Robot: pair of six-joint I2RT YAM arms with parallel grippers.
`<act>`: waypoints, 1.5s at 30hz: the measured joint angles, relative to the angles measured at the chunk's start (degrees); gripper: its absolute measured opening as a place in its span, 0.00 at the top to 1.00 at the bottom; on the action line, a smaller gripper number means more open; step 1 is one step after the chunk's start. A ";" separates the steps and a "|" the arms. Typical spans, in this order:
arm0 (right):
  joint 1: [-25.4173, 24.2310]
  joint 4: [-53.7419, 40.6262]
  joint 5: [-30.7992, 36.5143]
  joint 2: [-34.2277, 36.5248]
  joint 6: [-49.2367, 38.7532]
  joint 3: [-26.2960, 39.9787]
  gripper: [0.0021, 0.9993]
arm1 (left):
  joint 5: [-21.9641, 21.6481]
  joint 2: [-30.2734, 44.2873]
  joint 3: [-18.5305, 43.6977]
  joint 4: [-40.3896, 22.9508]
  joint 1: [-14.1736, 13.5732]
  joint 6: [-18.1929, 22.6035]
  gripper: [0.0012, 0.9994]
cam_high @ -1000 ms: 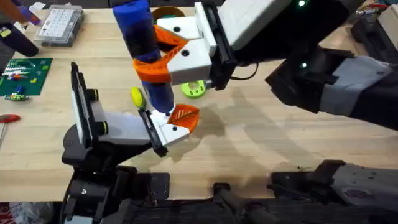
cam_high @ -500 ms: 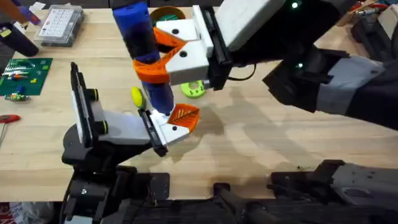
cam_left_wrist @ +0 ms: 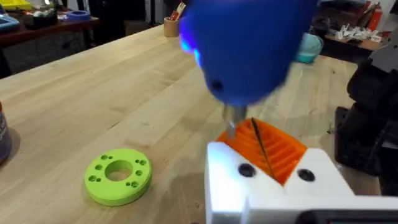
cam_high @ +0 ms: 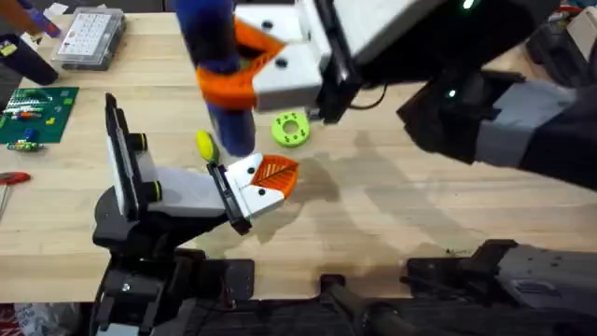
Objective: Pick up the gripper from the table and insert it into the empty holder that is missing its gripper. Then pick up a screw, insert it into the mounting hole, and use the screwdriver to tighten it. Finally, clean up the table by picking up the vegetable and placing it into the bucket.
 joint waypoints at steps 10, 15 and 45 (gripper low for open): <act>-5.32 -41.32 -1.60 -0.15 -7.24 24.80 0.99 | -0.11 0.00 0.02 0.02 0.00 0.00 1.00; -5.89 -68.44 7.00 0.35 -19.77 34.21 0.99 | -0.11 0.00 0.02 0.02 0.00 0.02 1.00; -14.85 -104.43 65.40 27.28 -73.05 41.19 0.99 | -2.45 -0.02 0.00 0.53 0.00 2.21 1.00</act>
